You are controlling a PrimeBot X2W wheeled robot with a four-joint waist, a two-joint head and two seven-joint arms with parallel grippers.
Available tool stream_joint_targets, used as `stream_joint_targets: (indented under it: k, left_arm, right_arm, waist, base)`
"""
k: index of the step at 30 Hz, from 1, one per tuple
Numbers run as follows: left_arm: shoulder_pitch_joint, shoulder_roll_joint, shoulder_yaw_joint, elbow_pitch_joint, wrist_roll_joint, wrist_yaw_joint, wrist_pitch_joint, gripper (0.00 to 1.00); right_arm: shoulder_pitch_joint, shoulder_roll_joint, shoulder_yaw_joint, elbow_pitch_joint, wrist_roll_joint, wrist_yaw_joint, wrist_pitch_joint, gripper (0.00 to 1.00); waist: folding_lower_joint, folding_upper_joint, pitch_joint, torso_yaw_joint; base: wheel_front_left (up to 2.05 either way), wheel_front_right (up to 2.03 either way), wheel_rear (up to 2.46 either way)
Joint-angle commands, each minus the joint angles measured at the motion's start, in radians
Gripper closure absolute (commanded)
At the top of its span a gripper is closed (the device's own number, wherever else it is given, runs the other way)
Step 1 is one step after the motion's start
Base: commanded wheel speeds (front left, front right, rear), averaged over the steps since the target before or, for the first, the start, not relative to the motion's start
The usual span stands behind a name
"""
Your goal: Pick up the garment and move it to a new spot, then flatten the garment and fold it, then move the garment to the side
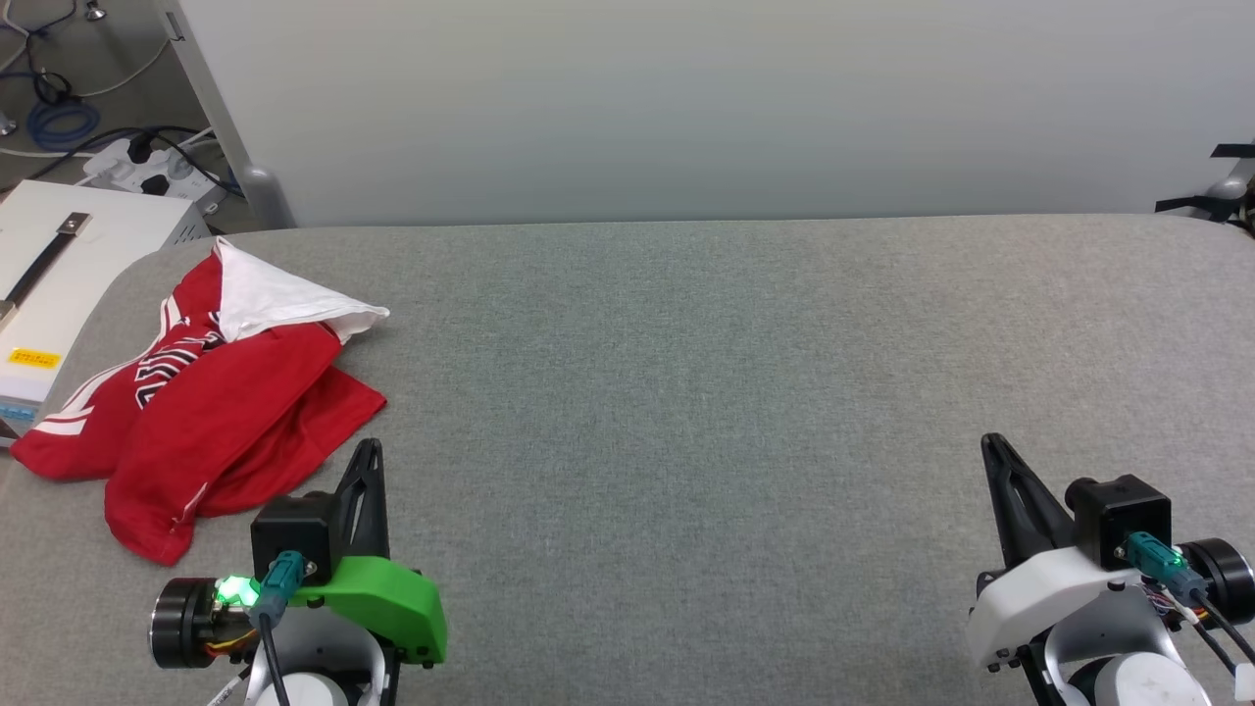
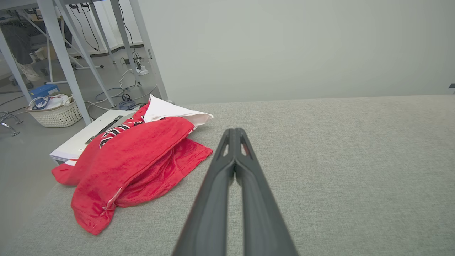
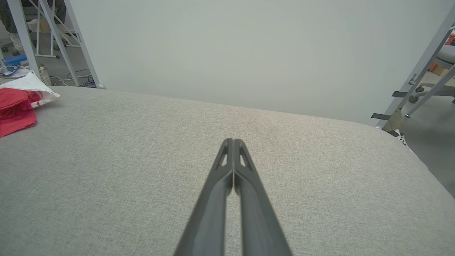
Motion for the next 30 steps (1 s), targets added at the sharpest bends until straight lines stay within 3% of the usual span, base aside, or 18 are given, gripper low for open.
stream_joint_targets:
  k: [1, 30]
  left_arm:
    - [0.004, -0.004, -0.001, -0.002, 0.01, 0.004, -0.001, 1.0]
    - [0.004, -0.004, -0.001, -0.002, 0.01, 0.004, -0.001, 1.0]
  right_arm:
    - [0.009, 0.0, -0.001, -0.005, -0.01, -0.001, 0.003, 1.0]
    - [0.009, 0.0, -0.001, -0.005, -0.01, -0.001, 0.003, 1.0]
  waist:
    - [0.0, 0.0, 0.0, 0.0]
    - [0.0, 0.0, 0.0, 0.0]
  base:
    - [0.0, 0.0, 0.0]
    - [0.0, 0.0, 0.0]
